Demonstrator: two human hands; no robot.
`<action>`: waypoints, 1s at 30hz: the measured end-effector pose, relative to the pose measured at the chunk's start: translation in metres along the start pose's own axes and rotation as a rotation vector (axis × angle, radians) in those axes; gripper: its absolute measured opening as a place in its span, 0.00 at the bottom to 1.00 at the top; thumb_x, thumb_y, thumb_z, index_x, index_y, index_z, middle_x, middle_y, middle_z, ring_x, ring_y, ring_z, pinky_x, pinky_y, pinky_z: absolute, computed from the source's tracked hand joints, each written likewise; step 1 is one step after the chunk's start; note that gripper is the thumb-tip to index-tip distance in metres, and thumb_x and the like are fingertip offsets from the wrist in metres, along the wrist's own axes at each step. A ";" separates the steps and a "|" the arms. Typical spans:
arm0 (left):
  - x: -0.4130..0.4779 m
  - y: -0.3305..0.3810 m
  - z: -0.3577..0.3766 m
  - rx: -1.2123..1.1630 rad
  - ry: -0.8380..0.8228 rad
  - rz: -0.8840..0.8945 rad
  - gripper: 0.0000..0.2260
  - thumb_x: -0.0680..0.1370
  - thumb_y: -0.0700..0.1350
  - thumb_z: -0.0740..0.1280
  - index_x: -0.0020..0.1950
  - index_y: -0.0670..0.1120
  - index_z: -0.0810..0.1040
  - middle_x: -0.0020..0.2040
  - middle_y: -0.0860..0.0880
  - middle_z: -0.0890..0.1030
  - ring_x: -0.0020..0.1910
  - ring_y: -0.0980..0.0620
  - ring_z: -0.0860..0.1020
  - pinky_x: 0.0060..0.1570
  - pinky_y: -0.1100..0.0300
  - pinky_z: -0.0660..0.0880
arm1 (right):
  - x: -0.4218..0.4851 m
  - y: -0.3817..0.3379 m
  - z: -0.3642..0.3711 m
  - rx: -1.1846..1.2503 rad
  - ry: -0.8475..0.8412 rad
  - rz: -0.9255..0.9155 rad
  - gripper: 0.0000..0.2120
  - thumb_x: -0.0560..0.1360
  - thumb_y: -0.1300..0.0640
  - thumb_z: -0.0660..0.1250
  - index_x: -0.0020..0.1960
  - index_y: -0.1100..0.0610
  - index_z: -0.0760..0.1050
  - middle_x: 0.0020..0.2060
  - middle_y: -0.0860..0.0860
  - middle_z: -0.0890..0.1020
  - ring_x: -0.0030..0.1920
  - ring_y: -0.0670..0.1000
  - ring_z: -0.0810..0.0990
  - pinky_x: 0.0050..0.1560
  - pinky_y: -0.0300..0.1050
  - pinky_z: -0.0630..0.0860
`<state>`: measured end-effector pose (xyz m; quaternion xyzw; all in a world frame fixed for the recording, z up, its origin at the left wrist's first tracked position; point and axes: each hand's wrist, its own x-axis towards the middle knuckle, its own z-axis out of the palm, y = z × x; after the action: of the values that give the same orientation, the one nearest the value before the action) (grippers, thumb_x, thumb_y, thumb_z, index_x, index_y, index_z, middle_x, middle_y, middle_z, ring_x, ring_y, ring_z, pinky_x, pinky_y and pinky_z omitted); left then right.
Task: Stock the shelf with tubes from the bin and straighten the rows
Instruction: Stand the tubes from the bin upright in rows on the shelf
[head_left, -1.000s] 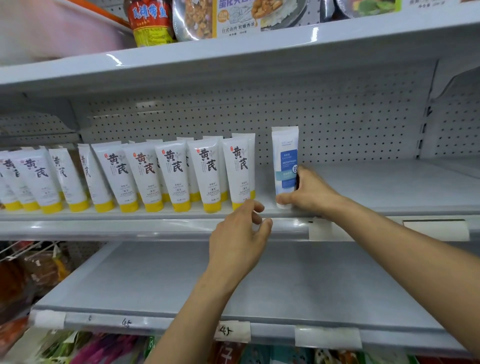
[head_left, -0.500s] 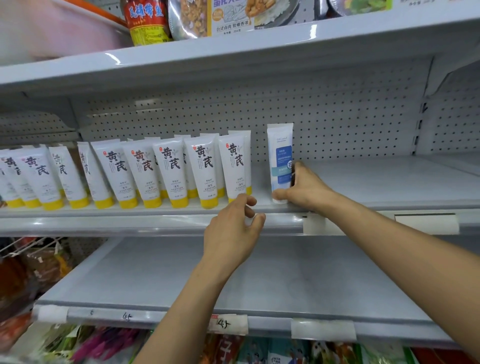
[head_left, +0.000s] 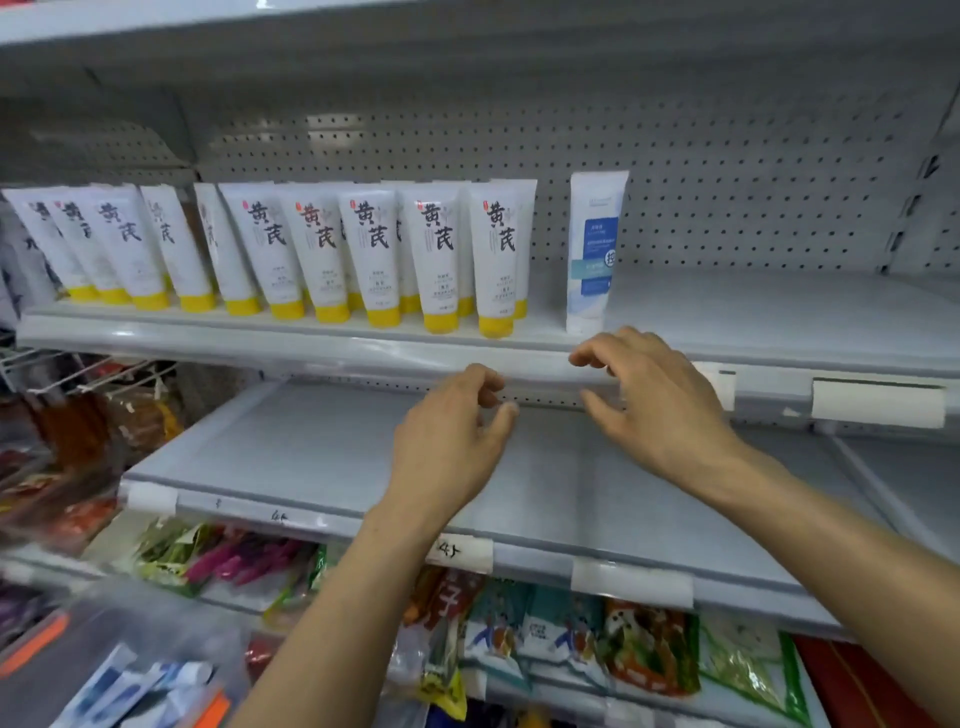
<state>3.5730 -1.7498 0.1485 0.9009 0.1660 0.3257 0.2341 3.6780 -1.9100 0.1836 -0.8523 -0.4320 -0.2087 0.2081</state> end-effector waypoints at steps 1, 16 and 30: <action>-0.007 -0.007 -0.001 0.012 -0.001 -0.020 0.09 0.78 0.53 0.65 0.57 0.54 0.74 0.49 0.58 0.79 0.44 0.55 0.77 0.46 0.53 0.77 | -0.003 -0.006 0.006 -0.016 -0.029 -0.030 0.14 0.76 0.54 0.66 0.61 0.49 0.73 0.57 0.49 0.76 0.58 0.51 0.73 0.55 0.48 0.71; -0.104 -0.275 -0.096 0.193 -0.208 -0.435 0.10 0.77 0.52 0.65 0.57 0.51 0.75 0.50 0.53 0.81 0.48 0.50 0.79 0.44 0.57 0.73 | 0.025 -0.227 0.209 0.183 -0.473 -0.336 0.15 0.78 0.47 0.61 0.64 0.47 0.70 0.59 0.46 0.76 0.60 0.49 0.73 0.57 0.46 0.71; -0.223 -0.657 -0.099 -0.263 -0.222 -1.456 0.09 0.73 0.49 0.71 0.48 0.49 0.73 0.54 0.35 0.81 0.56 0.36 0.79 0.56 0.41 0.75 | 0.005 -0.440 0.571 0.286 -1.263 -0.056 0.11 0.77 0.53 0.63 0.58 0.54 0.72 0.57 0.52 0.79 0.56 0.55 0.77 0.46 0.43 0.69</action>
<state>3.2474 -1.2704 -0.2464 0.5552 0.6555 0.0124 0.5117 3.4188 -1.3628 -0.2088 -0.7633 -0.5169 0.3871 0.0197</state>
